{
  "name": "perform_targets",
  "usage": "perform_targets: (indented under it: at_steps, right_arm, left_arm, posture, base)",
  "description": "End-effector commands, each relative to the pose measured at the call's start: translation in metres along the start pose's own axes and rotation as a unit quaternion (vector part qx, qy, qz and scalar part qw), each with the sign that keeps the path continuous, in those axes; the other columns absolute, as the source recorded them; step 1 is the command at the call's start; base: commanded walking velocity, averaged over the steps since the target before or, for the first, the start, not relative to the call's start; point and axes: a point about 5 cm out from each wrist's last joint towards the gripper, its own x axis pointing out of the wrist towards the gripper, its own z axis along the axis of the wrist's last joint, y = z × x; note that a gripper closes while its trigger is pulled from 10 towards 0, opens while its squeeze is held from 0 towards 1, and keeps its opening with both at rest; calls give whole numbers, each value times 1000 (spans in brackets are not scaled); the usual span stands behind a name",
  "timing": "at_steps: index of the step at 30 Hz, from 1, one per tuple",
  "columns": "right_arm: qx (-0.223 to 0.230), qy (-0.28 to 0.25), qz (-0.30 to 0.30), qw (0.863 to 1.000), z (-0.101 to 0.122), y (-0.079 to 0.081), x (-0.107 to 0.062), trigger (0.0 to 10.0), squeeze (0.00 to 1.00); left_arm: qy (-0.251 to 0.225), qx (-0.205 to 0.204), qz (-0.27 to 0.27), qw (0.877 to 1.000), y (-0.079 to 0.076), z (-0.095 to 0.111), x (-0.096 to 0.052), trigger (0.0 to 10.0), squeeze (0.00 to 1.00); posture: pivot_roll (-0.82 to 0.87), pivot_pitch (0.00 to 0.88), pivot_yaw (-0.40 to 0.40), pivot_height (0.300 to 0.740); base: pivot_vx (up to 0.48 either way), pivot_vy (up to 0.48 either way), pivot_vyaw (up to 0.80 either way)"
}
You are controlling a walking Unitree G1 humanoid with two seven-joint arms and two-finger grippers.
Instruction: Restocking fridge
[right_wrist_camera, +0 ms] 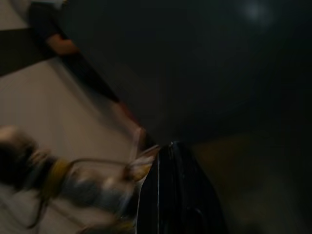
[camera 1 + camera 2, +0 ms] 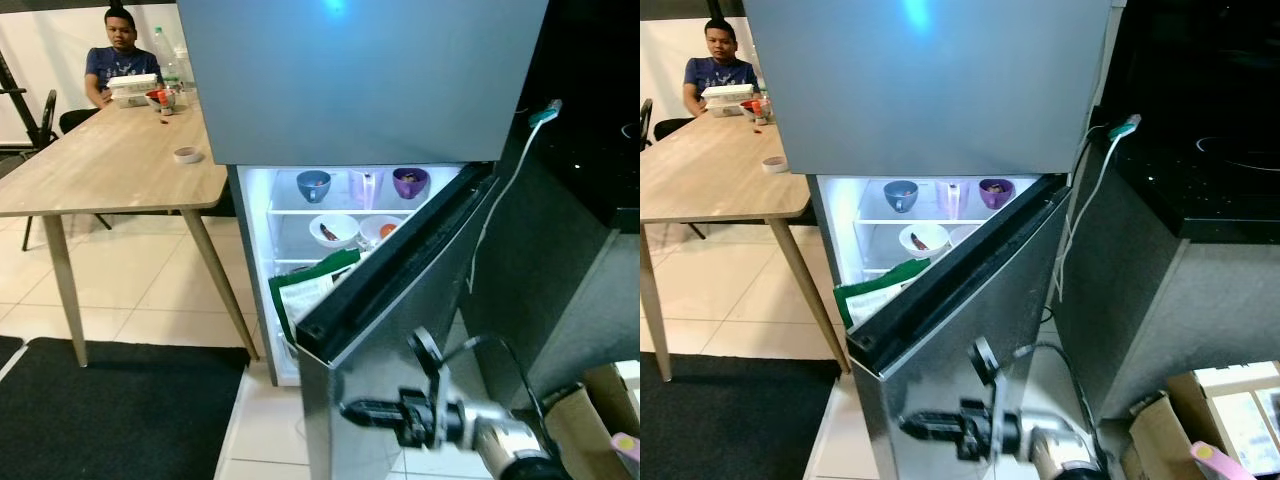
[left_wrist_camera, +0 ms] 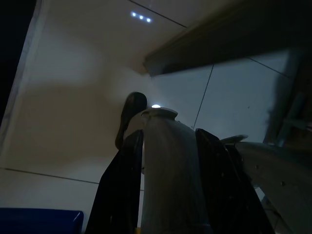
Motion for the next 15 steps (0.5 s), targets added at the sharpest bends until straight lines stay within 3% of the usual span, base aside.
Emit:
perform_targets:
  at_steps: [1,2,5,8,10,11,13,14,15]
  right_arm:
    - [-50,-53,-77,994,28,-10,13,10000,0]
    - [-50,-53,-77,994,28,-10,13,10000,0]
    - [-115,-103,-203,967,66,-23,26,10000,0]
    - [-133,-109,-234,957,75,-25,25,10000,0]
    - [-136,-111,-296,939,74,-33,9,10000,0]
    - [-136,-111,-296,939,74,-33,9,10000,0]
    - [-117,-72,-336,932,46,-39,-16,10000,0]
    - [-117,-72,-336,932,46,-39,-16,10000,0]
    - [-108,-46,-345,931,31,-40,-25,10000,0]
  left_arm:
    - [4,1,2,1000,0,-2,0,10000,0]
    - [4,1,2,1000,0,-2,0,10000,0]
    - [5,3,5,1000,2,-2,-1,10000,0]
    - [5,3,6,1000,3,-1,-1,10000,0]
    - [0,4,7,1000,4,2,-1,10000,0]
    - [0,4,7,1000,4,2,-1,10000,0]
    - [-2,4,7,1000,4,3,-1,10000,0]
    - [-2,4,7,1000,4,3,-1,10000,0]
    - [-2,4,7,1000,4,3,-1,10000,0]
  posture:
    - [-114,0,-2,740]
    - [-114,0,-2,740]
    - [-109,0,0,740]
    - [-109,0,0,740]
    - [-100,0,-3,740]
    - [-100,0,-3,740]
    - [-99,0,-6,740]
    - [-99,0,-6,740]
    - [-99,0,-6,740]
  base:
    - [0,0,0]
    - [0,0,0]
    - [0,0,0]
    - [0,0,0]
    - [0,0,0]
    - [0,0,0]
    - [0,0,0]
    - [0,0,0]
    - [0,0,0]
